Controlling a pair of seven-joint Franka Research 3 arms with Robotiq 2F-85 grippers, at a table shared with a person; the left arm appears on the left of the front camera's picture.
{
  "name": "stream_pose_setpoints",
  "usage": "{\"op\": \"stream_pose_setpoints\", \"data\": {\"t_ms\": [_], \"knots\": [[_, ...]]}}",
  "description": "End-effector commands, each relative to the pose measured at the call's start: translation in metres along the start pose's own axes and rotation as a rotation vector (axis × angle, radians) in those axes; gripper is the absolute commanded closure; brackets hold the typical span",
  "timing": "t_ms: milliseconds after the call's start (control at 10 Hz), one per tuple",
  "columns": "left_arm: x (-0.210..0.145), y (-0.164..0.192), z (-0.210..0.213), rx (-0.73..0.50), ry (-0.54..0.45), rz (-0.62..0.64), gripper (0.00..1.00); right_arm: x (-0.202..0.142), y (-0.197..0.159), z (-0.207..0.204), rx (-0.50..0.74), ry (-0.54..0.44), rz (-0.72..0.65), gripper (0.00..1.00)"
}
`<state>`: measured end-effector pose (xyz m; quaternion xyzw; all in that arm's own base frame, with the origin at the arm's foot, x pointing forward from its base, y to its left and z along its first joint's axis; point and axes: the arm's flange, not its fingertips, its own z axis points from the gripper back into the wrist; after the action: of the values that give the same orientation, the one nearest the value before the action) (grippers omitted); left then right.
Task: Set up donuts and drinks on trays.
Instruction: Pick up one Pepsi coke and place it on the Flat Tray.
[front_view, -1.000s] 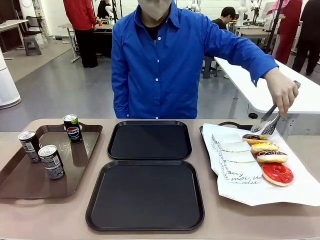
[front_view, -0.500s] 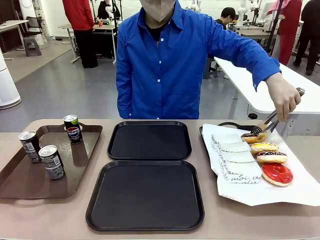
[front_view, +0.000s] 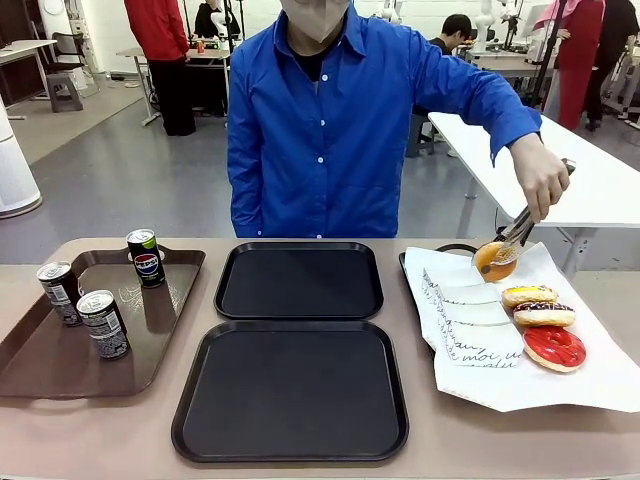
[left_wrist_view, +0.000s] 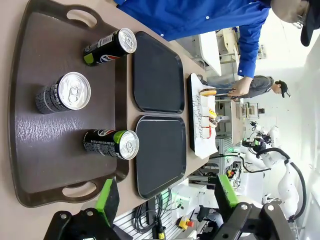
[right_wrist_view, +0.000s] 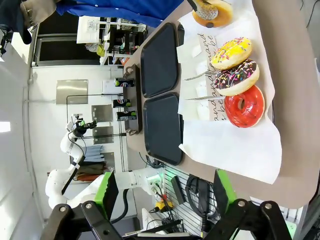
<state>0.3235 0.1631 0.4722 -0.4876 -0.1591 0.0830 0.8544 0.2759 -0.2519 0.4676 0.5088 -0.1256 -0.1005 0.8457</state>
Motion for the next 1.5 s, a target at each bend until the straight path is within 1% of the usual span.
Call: {"op": "stream_pose_setpoints", "data": {"t_ms": [0,200,300,500,600,700,800,900,1100,1200,1400], "knots": [[0.000,0.001,0.001,-0.018,-0.004,-0.003,0.00,-0.001,-0.001,0.001,0.005,0.003,-0.003,0.00],[0.000,0.000,0.000,0.000,0.000,0.000,0.00,-0.001,-0.001,0.001,0.005,0.003,-0.003,0.00],[0.002,-0.012,0.000,0.060,0.013,-0.062,0.00,-0.001,-0.001,0.001,0.005,0.003,-0.003,0.00],[0.002,-0.045,0.001,0.193,0.030,-0.144,0.00,-0.001,-0.001,0.001,0.005,0.003,-0.003,0.00],[-0.001,-0.064,-0.001,0.280,0.067,-0.187,0.00,-0.001,-0.001,0.001,0.005,0.003,-0.003,0.00],[-0.002,-0.082,-0.012,0.386,0.141,-0.232,0.00,-0.001,-0.001,0.001,0.005,0.003,-0.003,0.00],[0.001,-0.097,-0.029,0.463,0.193,-0.241,0.00,-0.001,-0.001,0.001,0.005,0.003,-0.003,0.00],[0.003,-0.110,-0.050,0.523,0.284,-0.233,0.00,-0.001,-0.001,0.001,0.005,0.003,-0.003,0.00],[-0.001,-0.130,-0.100,0.662,0.320,-0.259,0.00,-0.001,-0.001,0.001,0.005,0.003,-0.003,0.00],[-0.005,-0.130,-0.126,0.729,0.345,-0.267,0.00,-0.001,-0.001,0.001,0.005,0.003,-0.003,0.00],[-0.009,-0.121,-0.172,0.851,0.374,-0.293,0.00,-0.001,-0.001,0.001,0.005,0.003,-0.003,0.00]]}}
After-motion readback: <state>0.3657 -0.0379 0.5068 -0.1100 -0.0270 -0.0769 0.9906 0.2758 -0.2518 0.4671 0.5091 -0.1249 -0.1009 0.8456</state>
